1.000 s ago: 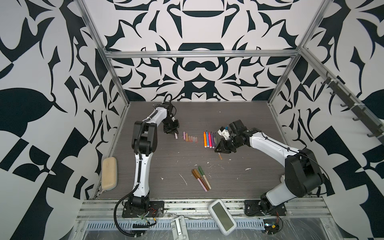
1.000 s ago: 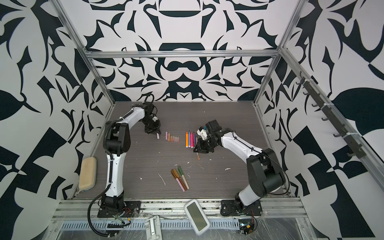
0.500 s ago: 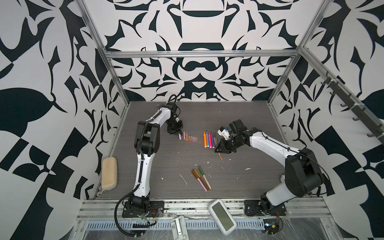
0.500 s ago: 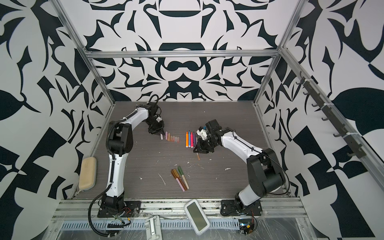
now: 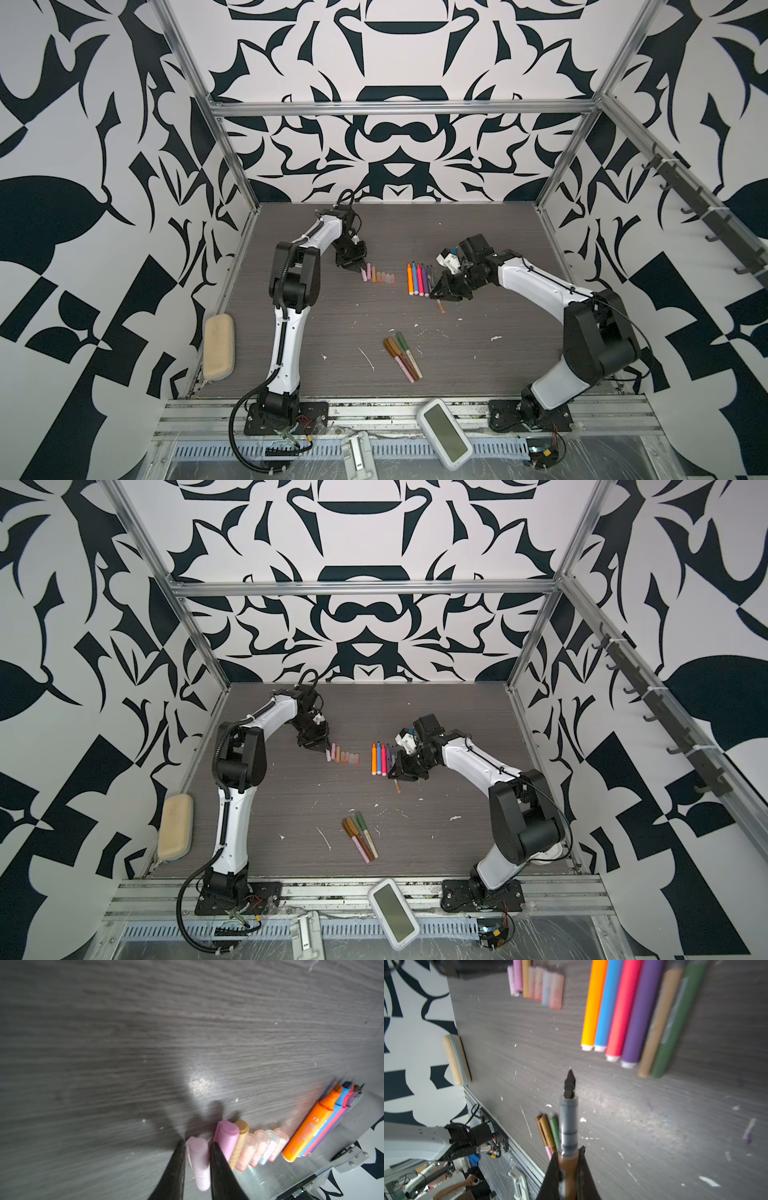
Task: Open the pen caps
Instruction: 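Carry the pink cap to the caps while the right gripper moves the pen, then open the right gripper to release the brown pen beside the markers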
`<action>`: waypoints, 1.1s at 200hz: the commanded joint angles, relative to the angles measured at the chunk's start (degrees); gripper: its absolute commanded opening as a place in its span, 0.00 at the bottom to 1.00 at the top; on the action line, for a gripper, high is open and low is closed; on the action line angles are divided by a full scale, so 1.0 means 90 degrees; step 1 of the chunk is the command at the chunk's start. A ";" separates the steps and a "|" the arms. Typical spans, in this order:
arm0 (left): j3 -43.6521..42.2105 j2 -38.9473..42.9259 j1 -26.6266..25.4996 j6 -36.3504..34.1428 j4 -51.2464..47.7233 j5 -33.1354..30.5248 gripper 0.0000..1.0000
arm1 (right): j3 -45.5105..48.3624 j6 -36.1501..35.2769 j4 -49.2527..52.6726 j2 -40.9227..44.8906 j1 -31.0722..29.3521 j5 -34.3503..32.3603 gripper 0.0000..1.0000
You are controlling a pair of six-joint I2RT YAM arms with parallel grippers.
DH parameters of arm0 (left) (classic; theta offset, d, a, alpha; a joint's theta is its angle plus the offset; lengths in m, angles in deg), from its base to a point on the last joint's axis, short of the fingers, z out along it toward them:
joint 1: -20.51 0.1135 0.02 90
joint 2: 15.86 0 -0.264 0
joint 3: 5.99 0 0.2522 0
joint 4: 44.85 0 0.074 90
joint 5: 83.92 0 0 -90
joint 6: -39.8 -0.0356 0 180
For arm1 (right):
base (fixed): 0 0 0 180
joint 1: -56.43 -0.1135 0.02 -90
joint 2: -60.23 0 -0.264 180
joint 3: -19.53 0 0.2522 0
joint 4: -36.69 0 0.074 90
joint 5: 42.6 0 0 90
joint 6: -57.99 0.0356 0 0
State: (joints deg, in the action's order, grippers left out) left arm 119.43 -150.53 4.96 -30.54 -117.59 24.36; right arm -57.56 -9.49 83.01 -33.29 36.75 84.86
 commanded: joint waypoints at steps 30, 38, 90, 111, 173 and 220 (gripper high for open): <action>0.0041 0.0214 0.0000 0.0145 -0.0086 0.0382 0.24 | -0.0971 -0.0353 0.0094 -0.0750 0.0646 -0.0577 0.00; 0.0003 0.0246 0.0013 0.0211 -0.0011 0.0484 0.24 | -0.1101 -0.0383 0.0094 -0.0922 0.0708 -0.0665 0.00; -0.0548 0.0679 0.0260 0.0906 0.0782 0.1118 0.24 | -0.1564 -0.0343 -0.0046 -0.1881 0.0796 -0.0948 0.00; -0.0648 0.0855 0.0364 0.1078 0.0948 0.1255 0.24 | -0.1563 -0.0240 -0.0293 -0.2100 0.0798 -0.0851 0.00; -0.0782 0.1107 0.0546 0.1321 0.1166 0.1426 0.23 | -0.1315 0.0069 -0.0931 -0.2312 0.0791 -0.0580 0.13; -0.0961 0.1179 0.0605 0.1287 0.1193 0.1476 0.23 | -0.1226 0.0127 -0.1082 -0.2305 0.0787 -0.0485 0.31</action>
State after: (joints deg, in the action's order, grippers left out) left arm 112.04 -142.24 10.01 -19.09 -106.01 36.21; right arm -69.47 -8.92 74.86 -54.90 43.98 79.06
